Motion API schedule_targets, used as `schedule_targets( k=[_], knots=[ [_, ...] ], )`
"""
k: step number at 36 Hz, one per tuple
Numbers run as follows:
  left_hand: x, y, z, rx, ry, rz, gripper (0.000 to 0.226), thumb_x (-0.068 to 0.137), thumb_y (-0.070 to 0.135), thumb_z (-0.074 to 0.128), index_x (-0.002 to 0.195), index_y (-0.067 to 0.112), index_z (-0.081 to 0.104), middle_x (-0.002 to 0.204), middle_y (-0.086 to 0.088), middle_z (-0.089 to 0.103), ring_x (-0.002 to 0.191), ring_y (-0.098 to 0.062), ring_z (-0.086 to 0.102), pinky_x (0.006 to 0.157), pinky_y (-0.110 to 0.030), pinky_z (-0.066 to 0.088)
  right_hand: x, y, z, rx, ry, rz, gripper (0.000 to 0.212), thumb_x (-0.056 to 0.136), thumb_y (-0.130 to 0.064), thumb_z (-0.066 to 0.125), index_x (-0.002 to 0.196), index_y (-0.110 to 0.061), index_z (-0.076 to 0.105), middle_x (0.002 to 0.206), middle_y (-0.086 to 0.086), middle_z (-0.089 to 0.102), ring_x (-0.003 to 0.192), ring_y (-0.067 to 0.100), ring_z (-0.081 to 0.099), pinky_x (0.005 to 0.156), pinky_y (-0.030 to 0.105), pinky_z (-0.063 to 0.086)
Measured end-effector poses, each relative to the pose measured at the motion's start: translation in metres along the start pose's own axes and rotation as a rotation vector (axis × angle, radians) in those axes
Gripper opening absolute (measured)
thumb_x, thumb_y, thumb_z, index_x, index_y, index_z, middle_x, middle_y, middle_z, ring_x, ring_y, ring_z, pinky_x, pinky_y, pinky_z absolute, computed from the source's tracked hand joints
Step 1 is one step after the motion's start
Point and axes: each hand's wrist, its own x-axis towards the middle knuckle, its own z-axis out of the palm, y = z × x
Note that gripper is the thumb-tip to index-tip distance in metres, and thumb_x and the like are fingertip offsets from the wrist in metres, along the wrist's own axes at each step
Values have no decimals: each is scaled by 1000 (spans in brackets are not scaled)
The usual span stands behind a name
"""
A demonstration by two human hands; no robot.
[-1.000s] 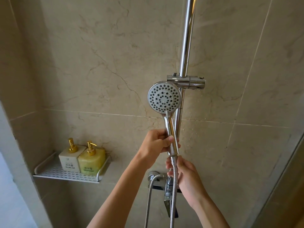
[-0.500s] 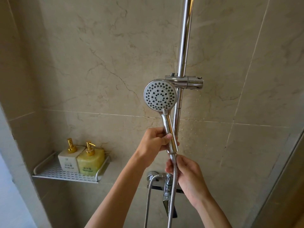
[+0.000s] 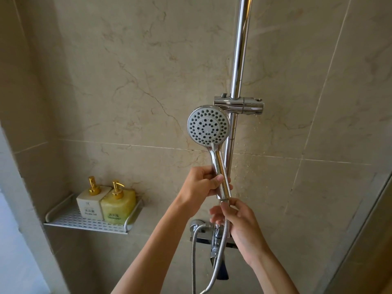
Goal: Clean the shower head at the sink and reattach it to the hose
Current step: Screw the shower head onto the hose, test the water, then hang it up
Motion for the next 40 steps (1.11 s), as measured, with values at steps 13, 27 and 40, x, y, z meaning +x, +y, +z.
schedule_targets(
  k=[13, 27, 40],
  knots=[
    [-1, -2, -2, -12, 2, -20, 17, 95, -5, 52, 107, -16, 60, 94, -26, 68, 85, -30, 72, 80, -39, 59, -1, -1, -4, -121, -31, -12, 40, 88, -42, 71, 92, -2, 67, 74, 10, 49, 74, 23, 47, 80, 38, 39],
    [0, -2, 0, 9, -20, -28, 19, 96, -6, 52, 109, -17, 59, 88, -18, 69, 77, -24, 73, 74, -33, 59, -2, -5, -2, 81, -9, 67, 33, 102, -17, 44, 104, 10, 64, 74, 20, 59, 64, 28, 55, 67, 32, 50],
    [0, -4, 1, 16, -3, -4, 15, 95, -5, 55, 104, -13, 62, 89, -21, 70, 84, -32, 72, 78, -38, 59, 0, 0, -1, -64, 33, -46, 32, 87, -14, 68, 112, 2, 56, 94, 19, 75, 65, 24, 60, 76, 37, 50]
  ],
)
